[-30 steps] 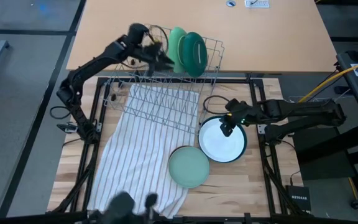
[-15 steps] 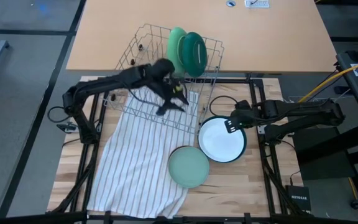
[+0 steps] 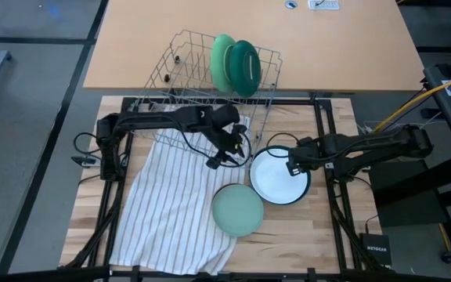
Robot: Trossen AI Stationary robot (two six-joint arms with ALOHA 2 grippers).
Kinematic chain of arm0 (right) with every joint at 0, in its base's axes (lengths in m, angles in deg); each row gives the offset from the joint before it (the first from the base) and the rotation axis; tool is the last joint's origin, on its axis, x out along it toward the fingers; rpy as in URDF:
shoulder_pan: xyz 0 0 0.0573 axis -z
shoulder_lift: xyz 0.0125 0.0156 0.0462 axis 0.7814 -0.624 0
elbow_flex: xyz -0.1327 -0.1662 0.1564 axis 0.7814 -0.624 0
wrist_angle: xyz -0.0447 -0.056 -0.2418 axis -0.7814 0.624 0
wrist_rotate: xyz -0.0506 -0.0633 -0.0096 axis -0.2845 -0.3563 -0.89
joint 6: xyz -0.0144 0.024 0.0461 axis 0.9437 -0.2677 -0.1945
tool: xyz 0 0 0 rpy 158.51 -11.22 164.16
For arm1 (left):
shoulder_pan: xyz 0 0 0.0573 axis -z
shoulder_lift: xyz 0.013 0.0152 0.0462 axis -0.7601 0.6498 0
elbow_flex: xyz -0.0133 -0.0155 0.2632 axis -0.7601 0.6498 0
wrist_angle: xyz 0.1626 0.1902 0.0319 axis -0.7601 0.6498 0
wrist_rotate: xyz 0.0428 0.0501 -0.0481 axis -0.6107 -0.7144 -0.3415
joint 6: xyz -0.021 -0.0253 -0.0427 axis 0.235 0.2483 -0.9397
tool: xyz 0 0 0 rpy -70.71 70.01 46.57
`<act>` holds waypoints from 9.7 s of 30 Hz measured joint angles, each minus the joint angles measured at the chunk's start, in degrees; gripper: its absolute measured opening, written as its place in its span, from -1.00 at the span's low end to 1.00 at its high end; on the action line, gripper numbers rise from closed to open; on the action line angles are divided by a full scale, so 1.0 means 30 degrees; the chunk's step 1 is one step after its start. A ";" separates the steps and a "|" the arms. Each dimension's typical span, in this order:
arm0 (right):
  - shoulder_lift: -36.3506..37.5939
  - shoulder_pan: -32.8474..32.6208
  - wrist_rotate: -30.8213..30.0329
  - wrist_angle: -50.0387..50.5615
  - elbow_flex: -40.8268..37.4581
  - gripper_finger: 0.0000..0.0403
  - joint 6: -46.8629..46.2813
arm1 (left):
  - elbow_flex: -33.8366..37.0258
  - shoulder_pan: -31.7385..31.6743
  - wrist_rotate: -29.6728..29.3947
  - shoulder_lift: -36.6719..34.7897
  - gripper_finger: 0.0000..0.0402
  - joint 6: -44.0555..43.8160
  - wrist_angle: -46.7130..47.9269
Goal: Sort dishes
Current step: Put the white plate into the dishwasher rack
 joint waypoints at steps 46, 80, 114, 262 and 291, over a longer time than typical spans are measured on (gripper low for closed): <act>-0.0027 0.0000 0.1181 -0.1589 -0.1783 -0.49 -0.1004 | 0.0007 0.1723 0.0024 0.2608 -0.29 0.1049 -0.1216; -0.0027 0.0000 0.2573 -0.8996 -0.4448 -0.49 -0.0341 | 0.0007 0.2138 -0.0303 0.2608 -0.30 0.2824 -0.0650; -0.0035 0.0000 0.5101 -1.0483 -0.4455 -0.49 -0.0334 | -0.0058 0.4040 -0.6514 0.3368 -0.66 0.6911 0.1938; -0.1368 -0.0007 1.9306 -2.0514 -0.4353 -0.91 -0.2026 | -0.0022 1.2564 -1.7220 0.2447 -0.25 -0.3709 -0.0378; -0.1382 -0.0007 1.7542 -1.8721 -0.4334 -0.58 -0.1758 | -0.0029 1.3525 -1.7907 0.2425 -0.99 -0.3726 -0.0352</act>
